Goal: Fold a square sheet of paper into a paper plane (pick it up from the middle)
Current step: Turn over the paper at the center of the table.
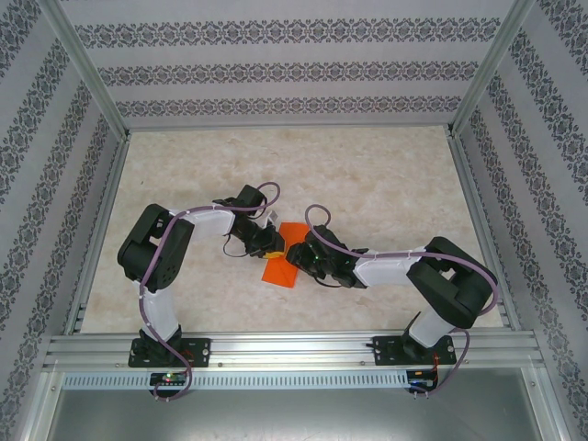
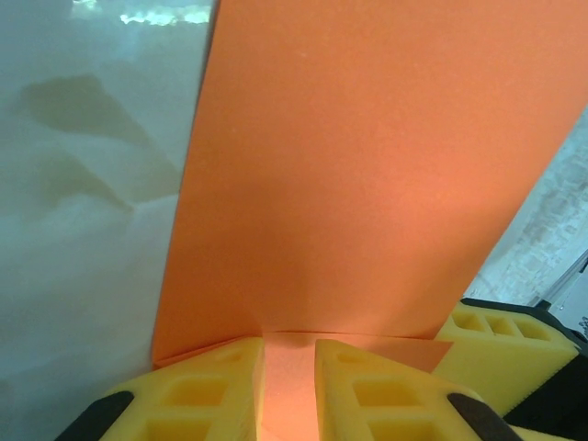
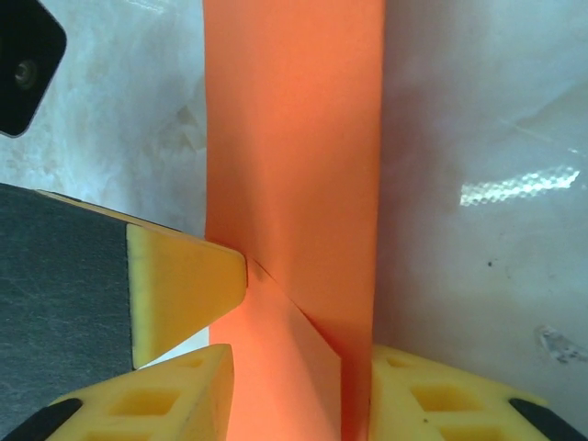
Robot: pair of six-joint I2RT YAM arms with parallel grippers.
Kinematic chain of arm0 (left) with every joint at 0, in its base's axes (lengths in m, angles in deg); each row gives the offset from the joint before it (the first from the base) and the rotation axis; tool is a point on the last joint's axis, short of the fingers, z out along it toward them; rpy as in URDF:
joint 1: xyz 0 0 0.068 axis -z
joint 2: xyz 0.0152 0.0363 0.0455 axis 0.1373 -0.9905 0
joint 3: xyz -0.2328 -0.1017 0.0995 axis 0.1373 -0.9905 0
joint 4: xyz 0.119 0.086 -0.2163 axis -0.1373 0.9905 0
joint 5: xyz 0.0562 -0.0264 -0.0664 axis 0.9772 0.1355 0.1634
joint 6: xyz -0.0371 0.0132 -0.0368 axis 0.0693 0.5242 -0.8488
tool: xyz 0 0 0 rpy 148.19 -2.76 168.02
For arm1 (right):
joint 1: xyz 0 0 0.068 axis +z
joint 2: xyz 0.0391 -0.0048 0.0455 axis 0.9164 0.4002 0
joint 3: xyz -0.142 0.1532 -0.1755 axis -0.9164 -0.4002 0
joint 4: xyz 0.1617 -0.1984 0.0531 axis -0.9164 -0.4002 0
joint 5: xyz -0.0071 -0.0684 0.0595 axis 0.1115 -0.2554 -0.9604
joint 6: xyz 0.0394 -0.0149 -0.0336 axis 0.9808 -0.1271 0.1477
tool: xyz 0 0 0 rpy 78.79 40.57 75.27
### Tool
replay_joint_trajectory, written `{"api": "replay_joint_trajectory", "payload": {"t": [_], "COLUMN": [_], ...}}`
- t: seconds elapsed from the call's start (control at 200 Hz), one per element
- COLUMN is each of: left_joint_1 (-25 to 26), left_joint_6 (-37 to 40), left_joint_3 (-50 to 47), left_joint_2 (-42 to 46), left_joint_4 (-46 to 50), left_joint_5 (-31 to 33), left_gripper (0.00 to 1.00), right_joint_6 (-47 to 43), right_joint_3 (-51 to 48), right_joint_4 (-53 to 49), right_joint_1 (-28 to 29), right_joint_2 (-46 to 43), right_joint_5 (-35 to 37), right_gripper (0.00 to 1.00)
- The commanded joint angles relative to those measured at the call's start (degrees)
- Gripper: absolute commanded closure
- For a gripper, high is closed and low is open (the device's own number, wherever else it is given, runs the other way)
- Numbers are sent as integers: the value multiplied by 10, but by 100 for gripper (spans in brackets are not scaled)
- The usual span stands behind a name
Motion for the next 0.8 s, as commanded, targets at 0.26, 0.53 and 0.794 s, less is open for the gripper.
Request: {"api": "replay_joint_trajectory", "payload": {"t": [0.26,0.53,0.794], "left_joint_1": [1,-1,-6], "left_joint_6": [2,-7,-15], "left_joint_3": [11,8,8], "left_joint_2": [4,14,49], "left_joint_4": [4,-3,-2], "left_joint_5": [13,15,21], "left_gripper": [77,77,76], "right_joint_6": [-13,-27,-43], "right_joint_3": [-16,-20,-16], "right_joint_4": [68,89,54], "right_joint_1": [4,4,1], "right_joint_2": [19,24,-10], "right_joint_5": [-21,-20,-13], "right_gripper": [64,74,89]}}
